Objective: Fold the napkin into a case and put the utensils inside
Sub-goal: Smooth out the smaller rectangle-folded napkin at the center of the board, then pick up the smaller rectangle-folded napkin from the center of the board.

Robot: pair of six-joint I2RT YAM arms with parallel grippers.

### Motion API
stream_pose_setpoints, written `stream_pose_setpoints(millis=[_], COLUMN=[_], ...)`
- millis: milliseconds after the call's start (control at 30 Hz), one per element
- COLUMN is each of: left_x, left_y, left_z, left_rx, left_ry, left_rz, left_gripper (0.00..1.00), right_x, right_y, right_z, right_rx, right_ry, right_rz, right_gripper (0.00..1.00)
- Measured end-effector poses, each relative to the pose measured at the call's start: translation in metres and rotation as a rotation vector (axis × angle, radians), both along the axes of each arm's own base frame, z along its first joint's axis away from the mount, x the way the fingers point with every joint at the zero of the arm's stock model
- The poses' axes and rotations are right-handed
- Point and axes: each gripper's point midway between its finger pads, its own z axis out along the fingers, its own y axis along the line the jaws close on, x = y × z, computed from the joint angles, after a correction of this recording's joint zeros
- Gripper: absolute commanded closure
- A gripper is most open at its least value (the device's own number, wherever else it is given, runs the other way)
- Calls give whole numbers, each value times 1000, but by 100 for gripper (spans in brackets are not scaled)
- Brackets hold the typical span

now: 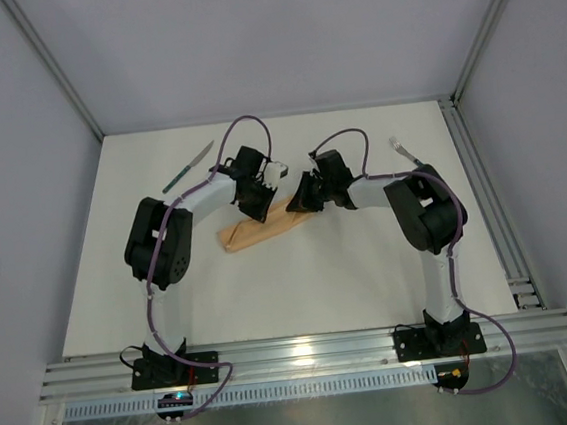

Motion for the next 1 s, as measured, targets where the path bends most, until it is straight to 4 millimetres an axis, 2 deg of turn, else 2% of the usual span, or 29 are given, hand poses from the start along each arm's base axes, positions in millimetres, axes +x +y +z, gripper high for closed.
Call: stream_pose_setpoints(millis=[133,167,200,333,500,567,667,733,800,900,1000], left_x=[1,1,1,-3,-15,-24,-44,-59,-63,-56,-39], left_y=[0,0,-1,-6,-16,-26,-39,-37,-29,-12,-8], left_z=[0,1,1,6,33,44,45,34,21,10,13], left_rx=[-1,-3,-6,-40,-33,-4,38,95,164,273,339], left_ry=[-1,-1,-1,9,-40,-86,-131,-139,-154,-204,-284], left_rz=[0,0,-4,-45,-168,-248,-348,-398,-417,-407,-393], left_gripper=[87,84,76,62,57,46,32,31,32,34,37], right_x=[6,7,7,7,9,10,10,10,10,10,10], right_y=[-3,-3,-3,-3,-1,-1,-1,-1,0,1,1], right_z=[1,1,1,1,1,1,1,1,1,1,2], right_rx=[0,1,2,8,12,15,19,20,22,27,28], right_ry=[16,20,23,35,44,46,50,53,54,57,57], right_rz=[-47,-52,-57,-68,-72,-73,-75,-77,-76,-73,-71], right_gripper=[96,96,96,96,96,96,96,96,96,96,96])
